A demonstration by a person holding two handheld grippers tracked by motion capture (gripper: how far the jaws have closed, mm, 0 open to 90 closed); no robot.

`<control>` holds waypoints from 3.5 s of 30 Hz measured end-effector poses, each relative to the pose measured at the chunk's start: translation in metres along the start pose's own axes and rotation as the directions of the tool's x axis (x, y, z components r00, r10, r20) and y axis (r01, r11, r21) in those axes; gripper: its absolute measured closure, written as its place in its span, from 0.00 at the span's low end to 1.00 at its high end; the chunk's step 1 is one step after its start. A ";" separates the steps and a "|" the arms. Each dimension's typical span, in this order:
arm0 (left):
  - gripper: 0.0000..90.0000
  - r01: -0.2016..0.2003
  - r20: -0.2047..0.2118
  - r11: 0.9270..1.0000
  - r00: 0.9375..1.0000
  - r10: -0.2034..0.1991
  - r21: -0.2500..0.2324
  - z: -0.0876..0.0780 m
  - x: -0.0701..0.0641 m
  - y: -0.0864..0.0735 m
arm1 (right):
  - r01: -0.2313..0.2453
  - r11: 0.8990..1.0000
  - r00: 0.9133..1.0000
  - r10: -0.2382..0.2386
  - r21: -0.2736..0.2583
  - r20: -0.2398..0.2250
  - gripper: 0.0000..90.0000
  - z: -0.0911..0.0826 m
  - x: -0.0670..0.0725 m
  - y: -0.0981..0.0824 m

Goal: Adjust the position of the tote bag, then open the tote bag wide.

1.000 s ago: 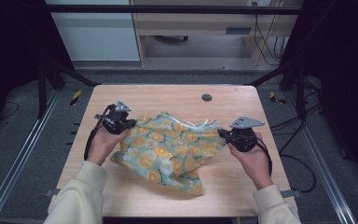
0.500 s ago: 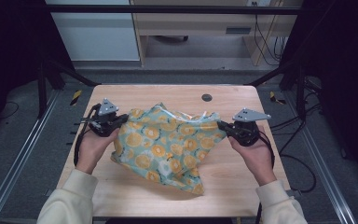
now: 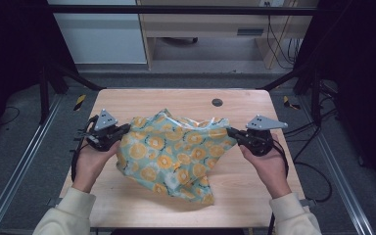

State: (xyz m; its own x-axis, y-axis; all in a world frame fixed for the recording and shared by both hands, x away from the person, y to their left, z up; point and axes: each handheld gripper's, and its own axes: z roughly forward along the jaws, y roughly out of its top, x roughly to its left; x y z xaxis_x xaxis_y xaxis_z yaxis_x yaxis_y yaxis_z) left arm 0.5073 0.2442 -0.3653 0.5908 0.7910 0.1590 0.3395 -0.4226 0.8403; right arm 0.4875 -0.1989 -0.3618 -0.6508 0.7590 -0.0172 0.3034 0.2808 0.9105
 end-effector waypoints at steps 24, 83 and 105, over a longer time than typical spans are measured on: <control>1.00 0.046 -0.030 0.992 0.998 -0.049 -0.119 -0.042 -0.020 -0.045 | -0.007 0.997 0.999 0.004 -0.072 -0.040 1.00 -0.016 0.032 -0.021; 1.00 0.023 0.110 0.997 0.994 -0.014 -0.077 -0.079 -0.055 -0.114 | -0.007 1.000 0.992 0.008 0.011 -0.128 1.00 -0.025 0.059 -0.083; 1.00 -0.088 0.134 0.989 0.988 0.073 0.116 -0.052 -0.064 -0.126 | 0.077 0.985 0.978 -0.045 0.152 -0.204 1.00 -0.017 0.062 -0.109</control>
State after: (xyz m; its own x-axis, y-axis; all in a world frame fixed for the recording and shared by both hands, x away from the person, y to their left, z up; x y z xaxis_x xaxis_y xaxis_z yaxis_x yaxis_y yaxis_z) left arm 0.3889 0.2697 -0.4545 0.7065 0.6919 0.1488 0.3687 -0.5393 0.7571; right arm 0.4021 -0.1927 -0.4555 -0.7920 0.6100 0.0262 0.3548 0.4248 0.8329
